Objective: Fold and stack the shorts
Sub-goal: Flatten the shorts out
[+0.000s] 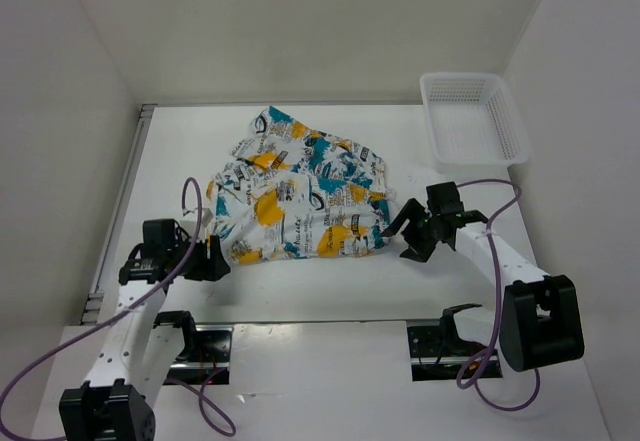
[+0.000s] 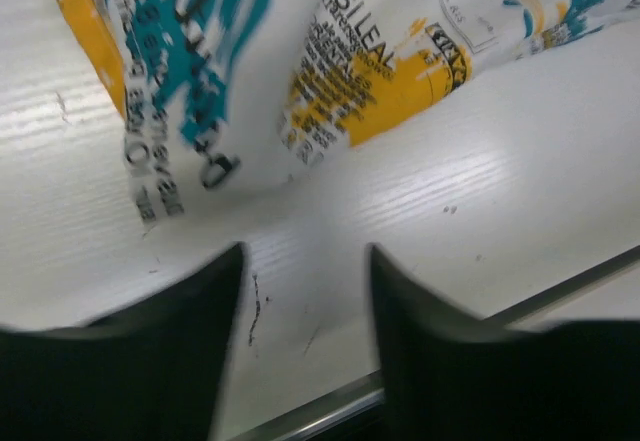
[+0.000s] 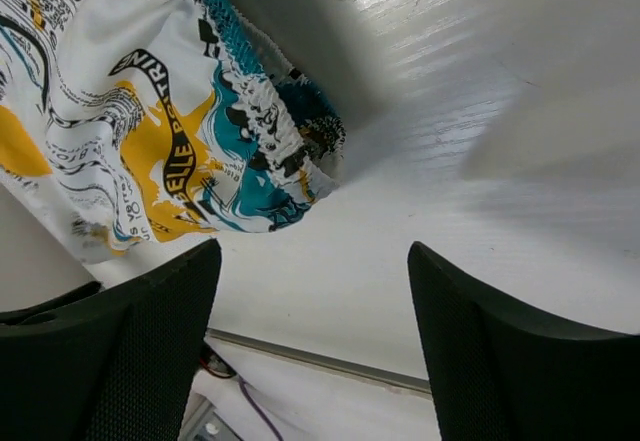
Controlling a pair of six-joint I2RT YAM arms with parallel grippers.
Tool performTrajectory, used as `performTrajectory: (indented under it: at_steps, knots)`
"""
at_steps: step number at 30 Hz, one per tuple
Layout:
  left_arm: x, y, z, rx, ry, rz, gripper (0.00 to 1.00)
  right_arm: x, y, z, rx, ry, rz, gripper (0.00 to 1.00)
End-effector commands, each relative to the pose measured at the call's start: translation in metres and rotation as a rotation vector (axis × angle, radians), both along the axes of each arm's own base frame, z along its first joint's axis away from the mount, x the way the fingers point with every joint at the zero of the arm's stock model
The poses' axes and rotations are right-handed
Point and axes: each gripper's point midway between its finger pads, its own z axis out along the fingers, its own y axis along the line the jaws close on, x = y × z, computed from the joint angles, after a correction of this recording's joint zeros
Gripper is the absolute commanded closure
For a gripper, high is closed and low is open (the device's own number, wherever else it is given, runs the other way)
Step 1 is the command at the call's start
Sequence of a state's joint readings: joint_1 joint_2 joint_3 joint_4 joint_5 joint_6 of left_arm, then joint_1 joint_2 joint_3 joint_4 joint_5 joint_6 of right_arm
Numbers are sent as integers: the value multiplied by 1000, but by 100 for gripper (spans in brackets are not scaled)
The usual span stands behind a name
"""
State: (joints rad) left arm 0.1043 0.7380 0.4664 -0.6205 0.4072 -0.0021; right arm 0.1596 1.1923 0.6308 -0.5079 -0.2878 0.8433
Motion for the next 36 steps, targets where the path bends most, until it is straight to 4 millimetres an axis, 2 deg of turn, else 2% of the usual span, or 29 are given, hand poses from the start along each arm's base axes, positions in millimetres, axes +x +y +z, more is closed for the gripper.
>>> performTrajectory:
  at_steps: [1,2,5,10,12,14,16,19,21,22,23,25,29,34,36]
  knots:
    - [5,-4,2,-23,-69,-19,29,8,9,0,46,-36,11,21]
    - [3,-5,2,-23,-65,-19,19,8,9,-2,44,-27,11,23]
    - [-6,-6,-1,-26,-46,-19,18,10,9,-8,40,-30,19,31]
    - [-23,-11,-28,-51,20,-30,19,19,11,-18,41,-31,19,37]
    - [-16,-10,-31,-47,-16,-31,16,18,11,-24,38,-18,18,39]
    - [-23,-13,-46,-65,26,-38,9,19,12,-26,43,-20,31,39]
    - [-20,-15,-51,-74,33,-43,7,20,14,-27,50,-19,35,39]
    - [-18,-13,-59,-64,25,-37,7,19,14,-29,49,-10,35,39]
    - [-14,-9,-61,-43,-18,-28,12,18,13,-31,44,-4,42,39]
    - [-19,-10,-68,-43,-13,-28,15,18,13,-31,44,-4,42,39]
    - [-17,-6,-68,-30,-31,-11,15,18,13,-31,44,-4,42,39]
    - [-6,-1,-55,3,-140,3,16,18,13,-32,40,-8,50,39]
    - [-8,1,-55,21,-226,9,20,17,14,-31,48,-6,54,39]
    - [-15,2,-66,23,-154,17,22,18,19,-34,55,4,68,39]
    - [-12,5,-68,36,-149,29,22,16,21,-36,54,14,78,39]
